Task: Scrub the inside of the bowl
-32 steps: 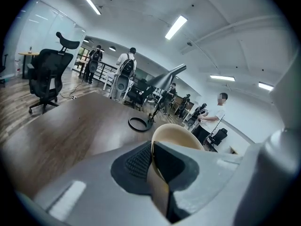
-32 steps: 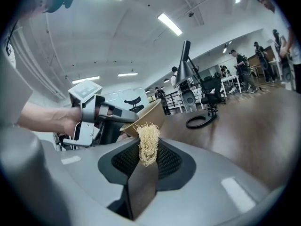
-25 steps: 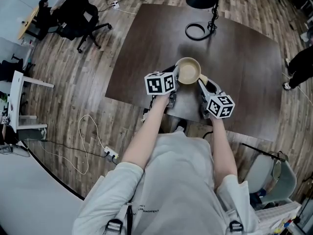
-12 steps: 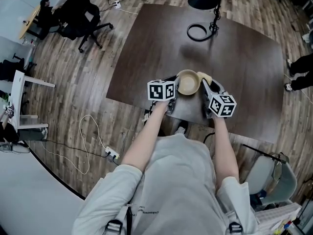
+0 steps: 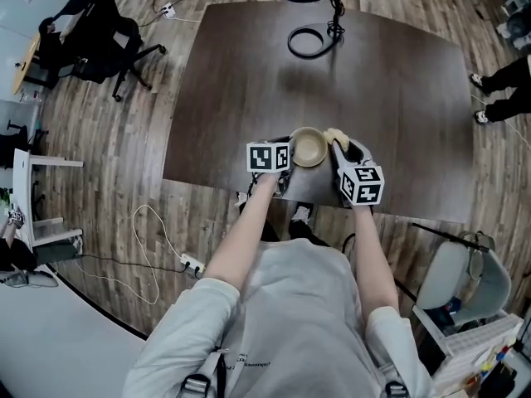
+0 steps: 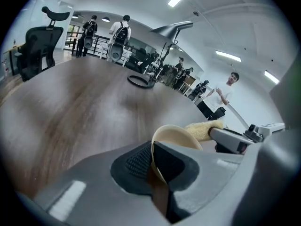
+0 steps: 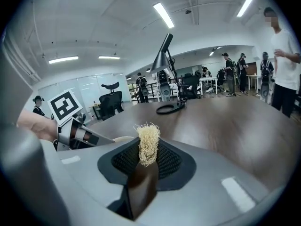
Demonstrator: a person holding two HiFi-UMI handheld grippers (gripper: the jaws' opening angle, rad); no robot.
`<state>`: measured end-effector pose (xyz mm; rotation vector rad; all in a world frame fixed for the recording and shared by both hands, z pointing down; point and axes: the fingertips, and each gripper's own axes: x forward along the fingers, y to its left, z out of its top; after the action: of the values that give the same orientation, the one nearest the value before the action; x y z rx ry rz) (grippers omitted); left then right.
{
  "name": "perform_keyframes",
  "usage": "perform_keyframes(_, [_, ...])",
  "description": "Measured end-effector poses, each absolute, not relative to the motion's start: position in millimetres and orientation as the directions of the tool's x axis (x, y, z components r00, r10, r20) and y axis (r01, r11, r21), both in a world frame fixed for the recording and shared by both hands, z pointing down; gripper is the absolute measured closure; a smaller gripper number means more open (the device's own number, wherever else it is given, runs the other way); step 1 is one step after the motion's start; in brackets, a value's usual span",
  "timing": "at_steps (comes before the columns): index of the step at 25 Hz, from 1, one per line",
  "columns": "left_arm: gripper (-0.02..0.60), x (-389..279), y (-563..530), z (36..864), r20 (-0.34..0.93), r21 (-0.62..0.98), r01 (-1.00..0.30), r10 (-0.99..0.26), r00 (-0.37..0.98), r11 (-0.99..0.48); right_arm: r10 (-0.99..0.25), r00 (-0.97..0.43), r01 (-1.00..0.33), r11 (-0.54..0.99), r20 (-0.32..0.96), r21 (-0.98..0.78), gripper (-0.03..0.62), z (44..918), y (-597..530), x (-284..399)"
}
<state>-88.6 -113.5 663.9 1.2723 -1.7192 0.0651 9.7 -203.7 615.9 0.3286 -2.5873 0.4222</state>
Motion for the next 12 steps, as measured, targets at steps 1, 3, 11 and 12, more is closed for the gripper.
perform_keyframes(1, [0.567,-87,-116,667,0.711,0.462,-0.76,-0.703,0.009,0.457,-0.161,-0.846,-0.313,0.922,0.509,-0.229,0.478,616,-207,13])
perform_keyframes(3, [0.567,-85,-119,671,0.718,0.457,-0.761,-0.696,0.009,0.461,-0.171,-0.84,-0.322,0.921,0.514,-0.219,0.477,617,-211,17])
perform_keyframes(11, [0.567,-81,-115,681,0.733,0.434,-0.765,-0.68,-0.008,0.477,-0.163,-0.844,-0.306,0.929,0.511,-0.21,0.477,617,-206,23])
perform_keyframes(12, [0.567,-81,-116,681,0.733,0.43,-0.766,-0.68,-0.013,0.478,-0.162,-0.844,-0.306,0.928,0.511,-0.211,0.477,617,-205,23])
